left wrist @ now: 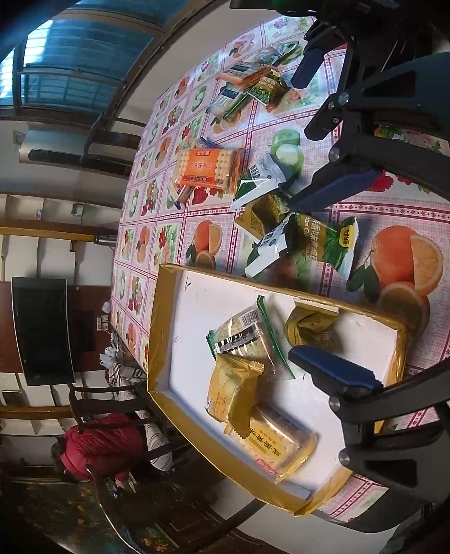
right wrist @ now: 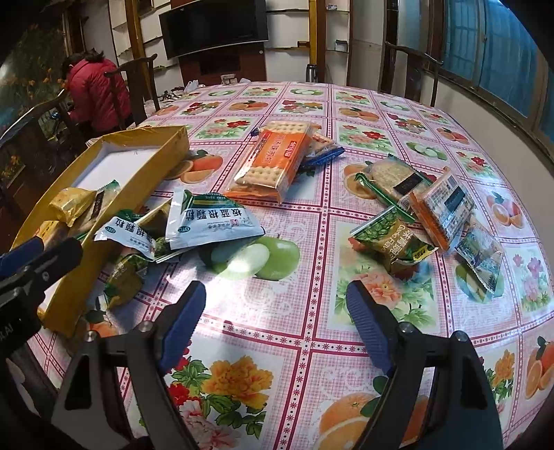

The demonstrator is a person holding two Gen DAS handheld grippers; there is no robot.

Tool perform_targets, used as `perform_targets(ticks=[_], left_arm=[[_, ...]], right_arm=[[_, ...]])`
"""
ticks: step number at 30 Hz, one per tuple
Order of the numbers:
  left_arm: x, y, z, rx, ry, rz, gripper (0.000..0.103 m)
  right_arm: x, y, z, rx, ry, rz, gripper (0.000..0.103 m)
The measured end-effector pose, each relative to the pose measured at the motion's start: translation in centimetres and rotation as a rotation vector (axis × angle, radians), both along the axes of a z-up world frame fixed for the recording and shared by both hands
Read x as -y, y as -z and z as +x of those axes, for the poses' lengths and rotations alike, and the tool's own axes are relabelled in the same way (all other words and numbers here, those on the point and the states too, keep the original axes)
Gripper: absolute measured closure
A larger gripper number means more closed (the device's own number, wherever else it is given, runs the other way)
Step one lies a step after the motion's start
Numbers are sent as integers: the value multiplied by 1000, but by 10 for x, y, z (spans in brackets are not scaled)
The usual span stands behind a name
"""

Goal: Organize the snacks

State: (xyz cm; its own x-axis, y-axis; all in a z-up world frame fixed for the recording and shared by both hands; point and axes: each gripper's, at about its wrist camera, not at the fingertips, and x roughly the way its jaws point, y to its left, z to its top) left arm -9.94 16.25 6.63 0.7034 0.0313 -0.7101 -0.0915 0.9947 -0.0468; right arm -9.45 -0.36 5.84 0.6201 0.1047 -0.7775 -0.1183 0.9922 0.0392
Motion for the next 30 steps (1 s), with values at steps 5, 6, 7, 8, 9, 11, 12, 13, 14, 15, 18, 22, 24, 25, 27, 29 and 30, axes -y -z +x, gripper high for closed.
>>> perform_targets(ticks=[5, 6, 7, 8, 9, 11, 12, 13, 14, 15, 18, 22, 24, 25, 27, 29, 30], left_arm=[[-1, 0, -1, 0, 2, 0, 24], [0, 0, -1, 0, 3, 2, 24], [0, 0, -1, -1, 4, 3, 24], [0, 0, -2, -1, 6, 3, 24], [0, 0, -2, -1, 7, 1, 24], [1, 0, -3, -2, 10, 2, 24], [2, 0, -3, -2, 11, 4, 24], [2, 0, -3, -2, 12, 4, 24], [3, -1, -4, -2, 13, 4, 24], [3, -1, -4, -2, 12, 5, 24], [3, -1, -4, -2, 12, 8, 24], [5, 0, -5, -2, 11, 11, 24], [5, -1, -5, -3, 11, 15, 24], [6, -1, -5, -3, 11, 17, 24], [6, 0, -5, -4, 11, 18, 24], [6, 0, -6, -5, 12, 21, 24], [6, 0, -6, -6, 12, 21, 24]], right_arm=[[-2, 0, -2, -1, -7, -1, 19], [-2, 0, -3, -1, -8, -1, 19], [-2, 0, -3, -1, -7, -1, 19], [-2, 0, -3, -1, -7, 0, 19], [-2, 0, -3, 0, -6, -1, 19], [-2, 0, -3, -1, -7, 0, 19], [-2, 0, -3, 0, -6, 0, 19], [-3, 0, -3, 0, -5, -1, 19], [-3, 0, -4, 1, -5, 0, 19], [-2, 0, -4, 1, -5, 1, 19], [-2, -1, -5, 2, -4, 3, 19], [-1, -1, -6, -1, -3, 6, 19], [1, -1, -6, -1, -3, 7, 19], [1, -1, -6, -1, -3, 8, 19], [2, 0, -6, -1, -3, 9, 19], [2, 0, -6, -1, -3, 9, 19], [2, 0, -6, 0, -2, 9, 19]])
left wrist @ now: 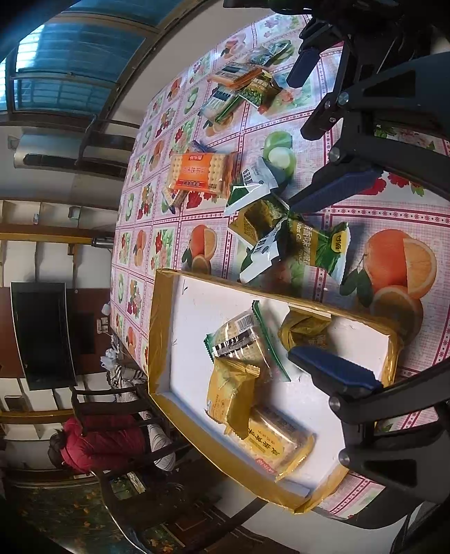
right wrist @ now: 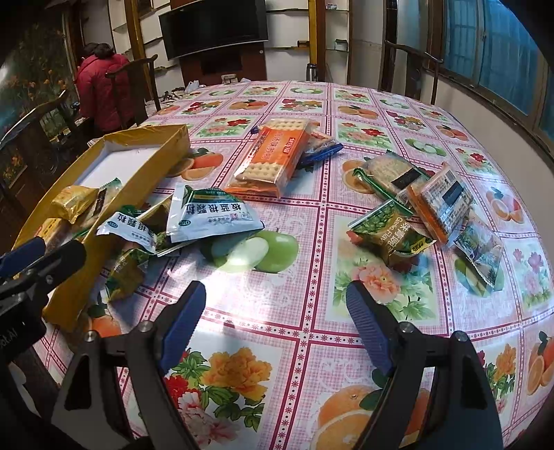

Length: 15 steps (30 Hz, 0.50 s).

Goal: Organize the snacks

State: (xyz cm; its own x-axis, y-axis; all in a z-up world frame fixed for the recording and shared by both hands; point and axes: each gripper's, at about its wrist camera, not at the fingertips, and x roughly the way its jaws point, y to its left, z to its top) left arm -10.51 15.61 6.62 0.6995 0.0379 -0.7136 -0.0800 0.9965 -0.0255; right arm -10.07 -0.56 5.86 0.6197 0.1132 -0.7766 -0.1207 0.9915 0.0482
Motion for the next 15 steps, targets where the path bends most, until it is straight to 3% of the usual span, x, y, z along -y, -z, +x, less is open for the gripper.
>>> perform_targets(ticks=[15], left_arm=[[-3, -3, 4, -49, -6, 6, 24]], right_arm=[[25, -8, 14, 11, 5, 62, 19]])
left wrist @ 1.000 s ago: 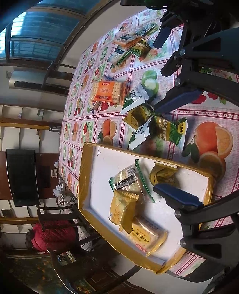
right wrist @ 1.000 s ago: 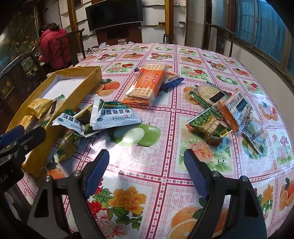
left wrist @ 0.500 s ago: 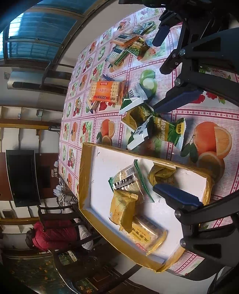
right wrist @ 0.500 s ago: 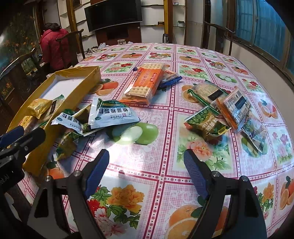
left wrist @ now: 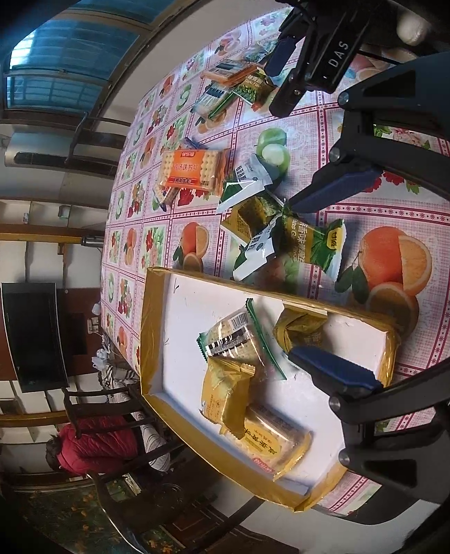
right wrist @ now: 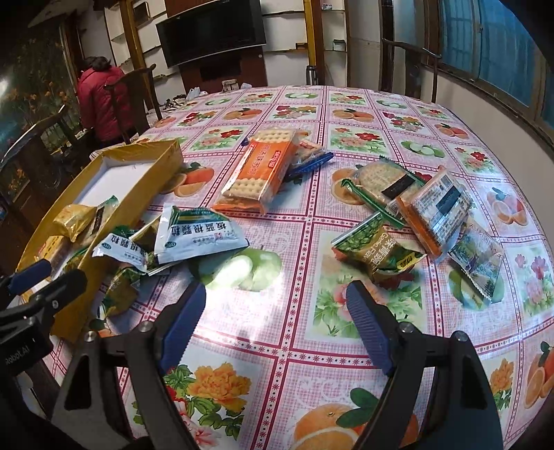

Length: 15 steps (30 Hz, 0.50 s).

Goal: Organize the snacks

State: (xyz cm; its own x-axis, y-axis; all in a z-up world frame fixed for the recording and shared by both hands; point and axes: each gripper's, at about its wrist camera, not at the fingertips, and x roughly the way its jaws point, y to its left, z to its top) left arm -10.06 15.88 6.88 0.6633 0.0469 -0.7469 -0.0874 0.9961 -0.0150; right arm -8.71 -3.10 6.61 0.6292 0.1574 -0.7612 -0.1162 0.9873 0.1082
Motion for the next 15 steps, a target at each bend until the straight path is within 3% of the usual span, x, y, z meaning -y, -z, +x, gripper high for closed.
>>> perform_targets(ticks=[5, 15], left_arm=[[4, -5, -2, 2, -16, 6, 24], [34, -8, -3, 12, 44, 18, 24]], right_arm=[[14, -6, 4, 17, -3, 29, 19], [43, -5, 0, 25, 44, 66, 19]])
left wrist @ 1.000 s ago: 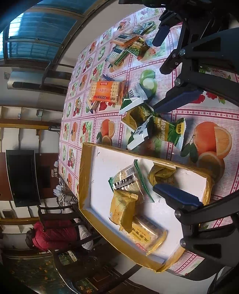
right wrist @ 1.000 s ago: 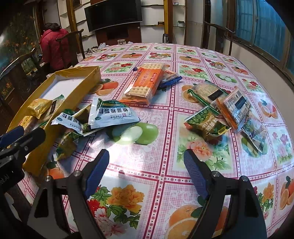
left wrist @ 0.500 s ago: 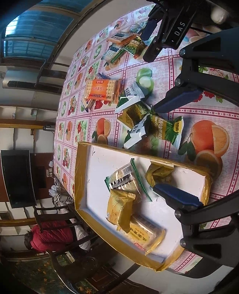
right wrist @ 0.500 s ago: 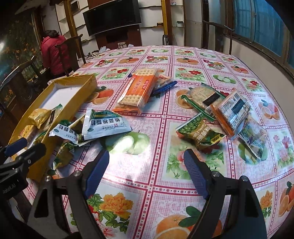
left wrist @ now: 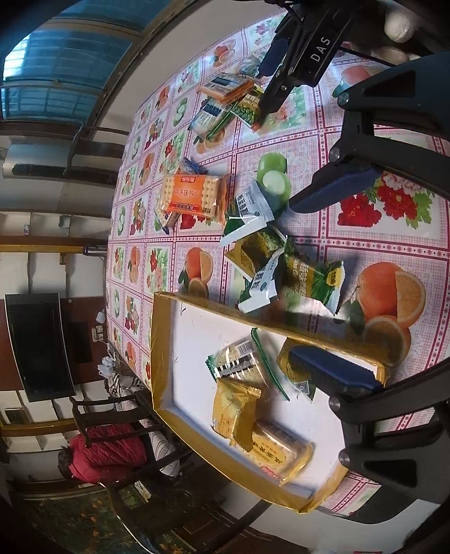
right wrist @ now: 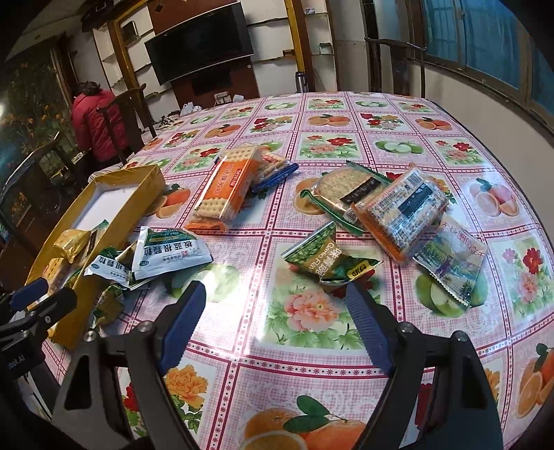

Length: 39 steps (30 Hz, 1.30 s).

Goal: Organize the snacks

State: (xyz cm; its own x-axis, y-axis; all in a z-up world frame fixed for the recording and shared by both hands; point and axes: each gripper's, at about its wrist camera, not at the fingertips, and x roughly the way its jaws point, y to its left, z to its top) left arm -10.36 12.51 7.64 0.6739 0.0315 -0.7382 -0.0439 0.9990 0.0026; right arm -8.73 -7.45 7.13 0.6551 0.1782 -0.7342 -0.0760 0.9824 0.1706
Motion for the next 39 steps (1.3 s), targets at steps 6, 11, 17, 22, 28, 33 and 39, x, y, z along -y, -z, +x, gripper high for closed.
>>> perform_targets(ticks=[6, 11, 17, 22, 28, 33, 39], left_arm=[[12, -5, -3, 23, 38, -6, 24], [18, -8, -4, 39, 56, -2, 24], [21, -5, -1, 31, 57, -4, 24], [23, -2, 0, 23, 58, -3, 24], [24, -2, 1, 21, 60, -3, 24], [24, -1, 1, 17, 60, -3, 24], [24, -1, 1, 16, 62, -6, 24]], right_arm=[[4, -8, -11, 48, 25, -68, 19], [10, -4, -7, 41, 66, -114, 19], [13, -2, -7, 36, 89, -141, 19], [12, -2, -9, 45, 93, -165, 19], [13, 1, -7, 35, 97, -171, 19], [13, 1, -7, 35, 98, -176, 19], [13, 4, -6, 30, 96, -179, 19]])
